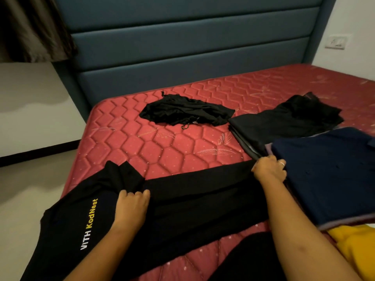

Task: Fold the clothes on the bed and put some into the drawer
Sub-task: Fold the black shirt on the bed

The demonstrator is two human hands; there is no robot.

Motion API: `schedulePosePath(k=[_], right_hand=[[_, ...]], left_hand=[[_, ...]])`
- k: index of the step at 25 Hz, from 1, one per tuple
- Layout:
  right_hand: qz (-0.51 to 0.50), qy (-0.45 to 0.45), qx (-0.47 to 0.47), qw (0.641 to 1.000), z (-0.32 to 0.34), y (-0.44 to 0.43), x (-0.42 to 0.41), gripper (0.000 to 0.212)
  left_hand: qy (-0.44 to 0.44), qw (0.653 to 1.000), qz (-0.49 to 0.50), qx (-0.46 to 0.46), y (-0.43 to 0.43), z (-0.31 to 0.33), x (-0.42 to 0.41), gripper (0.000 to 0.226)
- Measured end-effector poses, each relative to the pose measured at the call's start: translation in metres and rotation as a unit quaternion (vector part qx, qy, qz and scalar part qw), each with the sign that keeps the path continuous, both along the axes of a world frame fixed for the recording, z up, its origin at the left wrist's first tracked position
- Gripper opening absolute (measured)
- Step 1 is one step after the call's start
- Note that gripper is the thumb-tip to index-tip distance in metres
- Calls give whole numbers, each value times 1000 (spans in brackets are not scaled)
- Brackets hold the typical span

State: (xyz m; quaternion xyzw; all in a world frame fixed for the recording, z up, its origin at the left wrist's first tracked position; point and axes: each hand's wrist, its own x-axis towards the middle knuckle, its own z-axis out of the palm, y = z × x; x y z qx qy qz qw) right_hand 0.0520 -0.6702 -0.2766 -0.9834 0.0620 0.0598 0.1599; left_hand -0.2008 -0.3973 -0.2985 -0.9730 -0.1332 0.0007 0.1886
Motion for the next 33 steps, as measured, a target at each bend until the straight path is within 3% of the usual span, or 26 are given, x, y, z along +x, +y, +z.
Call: schedulePosePath(k=[2, 5, 7, 9, 13, 16, 19, 20, 22, 25, 27, 30, 33], right_hand=[[1, -29, 37, 999, 6, 4, -4, 34], [39, -95, 72, 992, 7, 16, -4, 39], [120, -33, 76, 989, -8, 27, -7, 48], [199, 50, 16, 979, -34, 30, -10, 56], [169, 51, -55, 983, -61, 25, 1, 56], [106, 46, -69, 991, -62, 30, 7, 55], [104, -30, -95, 990, -51, 34, 8, 60], [128, -67, -86, 986, -44, 43, 6, 63], [213, -118, -4, 970, -28, 92, -18, 69], [351, 26, 175, 919, -18, 186, -82, 68], [356, 128, 270, 885, -18, 245, -123, 72], [206, 210, 409, 864, -8, 298, -146, 78], [159, 246, 426, 856, -10, 328, -158, 71]], left_hand=[[13, 999, 40, -34, -12, 8, 4, 27], [-54, 994, 6, -100, -29, 10, 25, 16], [-53, 981, -16, -184, -43, -5, 44, 28], [15, 968, 27, -248, -58, -19, 60, 45], [29, 944, 100, -314, -70, -39, 71, 55], [-14, 935, 158, -316, -48, -37, 56, 58], [-160, 898, 119, -393, -7, -28, 9, 60], [-185, 881, 101, -423, 7, -21, -10, 61], [-188, 886, 75, -418, 39, -9, -61, 63], [-189, 889, 144, -392, 73, -1, -133, 44], [-257, 843, 222, -417, 94, -1, -180, 26], [-321, 744, 286, -511, 121, 4, -187, 20], [-321, 665, 293, -608, 136, 11, -159, 18]])
